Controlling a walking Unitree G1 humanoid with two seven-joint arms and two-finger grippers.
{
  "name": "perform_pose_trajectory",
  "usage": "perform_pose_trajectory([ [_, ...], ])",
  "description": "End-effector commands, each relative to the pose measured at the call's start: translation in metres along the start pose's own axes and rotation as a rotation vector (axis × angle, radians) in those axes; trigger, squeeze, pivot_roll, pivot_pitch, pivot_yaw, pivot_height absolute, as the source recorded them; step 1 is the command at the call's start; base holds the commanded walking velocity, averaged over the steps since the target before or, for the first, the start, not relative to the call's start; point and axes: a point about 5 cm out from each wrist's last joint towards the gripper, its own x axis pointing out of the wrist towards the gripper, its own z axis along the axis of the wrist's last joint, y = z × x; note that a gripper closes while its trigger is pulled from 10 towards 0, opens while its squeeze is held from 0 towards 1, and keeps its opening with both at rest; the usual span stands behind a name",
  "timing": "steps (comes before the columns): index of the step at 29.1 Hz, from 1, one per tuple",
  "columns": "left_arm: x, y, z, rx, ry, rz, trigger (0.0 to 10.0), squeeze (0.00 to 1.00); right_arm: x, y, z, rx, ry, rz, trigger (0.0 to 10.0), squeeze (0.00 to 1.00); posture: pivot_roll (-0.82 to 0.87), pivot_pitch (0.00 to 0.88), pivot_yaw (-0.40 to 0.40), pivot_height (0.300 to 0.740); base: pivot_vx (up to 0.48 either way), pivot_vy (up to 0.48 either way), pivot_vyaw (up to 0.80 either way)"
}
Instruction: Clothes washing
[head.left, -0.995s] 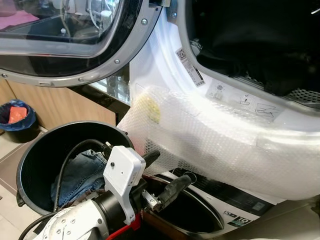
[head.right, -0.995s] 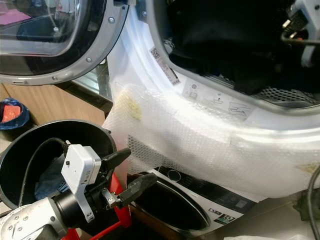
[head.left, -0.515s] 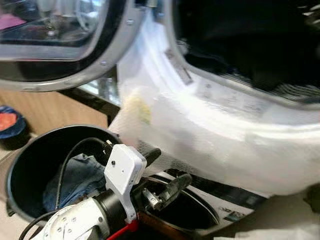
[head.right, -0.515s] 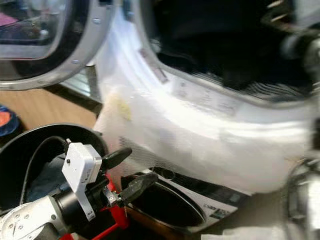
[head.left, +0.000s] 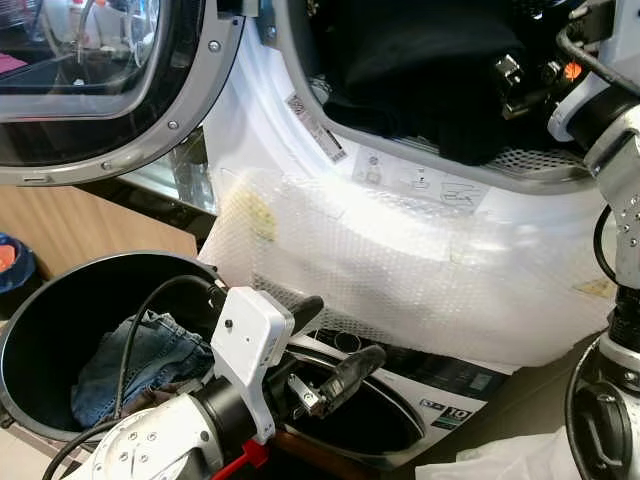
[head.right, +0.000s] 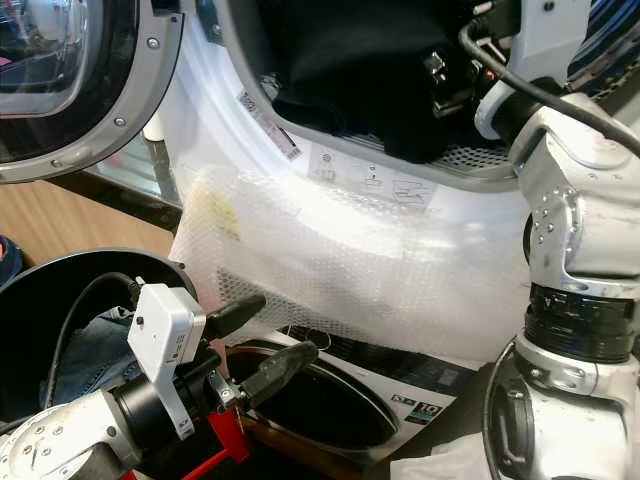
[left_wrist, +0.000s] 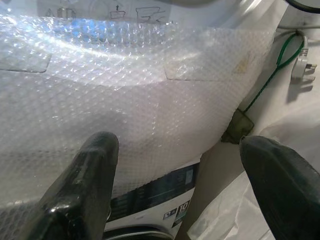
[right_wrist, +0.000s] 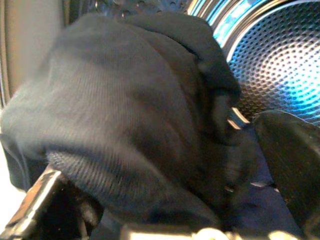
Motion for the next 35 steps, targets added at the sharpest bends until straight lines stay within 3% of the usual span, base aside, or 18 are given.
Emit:
perform_pose_trajectory([
  [1,0.000,-0.003,0.000,-0.006,0.005,-0.026,10.0,0.00,-0.014,-0.006,0.006,-0.080,0.007,0.057,10.0,0.00,0.05,0.133,-0.148,0.740,0.000,0.000,0.00],
  [4,0.002,-0.002,0.001,-0.005,0.002,-0.033,10.0,0.00,-0.019,-0.009,0.012,-0.219,-0.017,0.074,10.0,0.00,0.04,0.130,-0.141,0.740,0.000,0.000,0.00],
  [7,0.002,-0.002,0.001,-0.002,0.005,-0.035,10.0,0.00,-0.020,-0.008,0.013,-0.298,-0.009,0.086,10.0,0.00,0.04,0.129,-0.140,0.740,0.000,0.000,0.00],
  [9,0.003,-0.002,0.001,-0.003,0.003,-0.036,10.0,0.00,-0.026,0.006,0.009,-0.444,0.002,0.209,10.0,0.00,0.04,0.126,-0.139,0.740,0.000,0.000,0.00],
  [10,0.003,-0.002,0.001,-0.003,0.002,-0.036,10.0,0.00,-0.028,0.012,0.007,-0.456,0.004,0.256,10.0,0.00,0.04,0.126,-0.139,0.740,0.000,0.000,0.00],
  [14,0.002,-0.001,0.001,-0.001,0.000,-0.034,10.0,0.00,-0.041,0.023,0.005,-0.382,0.019,0.417,10.0,0.00,0.05,0.118,-0.142,0.740,0.000,0.000,0.00],
  [17,0.002,-0.001,0.001,0.000,0.000,-0.032,10.0,0.00,-0.049,0.021,0.003,-0.401,0.034,0.480,10.0,0.00,0.05,0.118,-0.143,0.740,0.000,0.000,0.00],
  [19,0.002,0.000,0.001,0.002,0.000,-0.032,10.0,0.00,-0.051,0.020,0.008,-0.269,-0.011,0.493,10.0,0.00,0.05,0.110,-0.142,0.740,0.000,0.000,0.00],
  [21,0.002,0.000,0.001,0.002,0.000,-0.033,10.0,0.00,-0.051,0.025,0.014,-0.230,-0.063,0.503,10.0,0.00,0.05,0.109,-0.142,0.740,0.000,0.000,0.00],
  [25,0.004,0.000,0.001,0.003,-0.002,-0.038,10.0,0.00,-0.046,0.051,0.018,-0.096,-0.115,0.568,10.0,0.00,0.05,0.105,-0.142,0.740,0.000,0.000,0.00],
  [30,0.005,0.001,0.001,0.003,-0.005,-0.038,10.0,0.00,-0.037,0.077,0.008,-0.059,-0.103,0.630,10.0,0.00,0.04,0.110,-0.143,0.740,0.000,0.000,0.00],
  [35,0.006,0.000,0.001,0.004,-0.007,-0.034,10.0,0.00,-0.027,0.088,-0.001,-0.037,-0.069,0.636,10.0,0.00,0.05,0.115,-0.153,0.740,0.000,0.000,0.00],
])
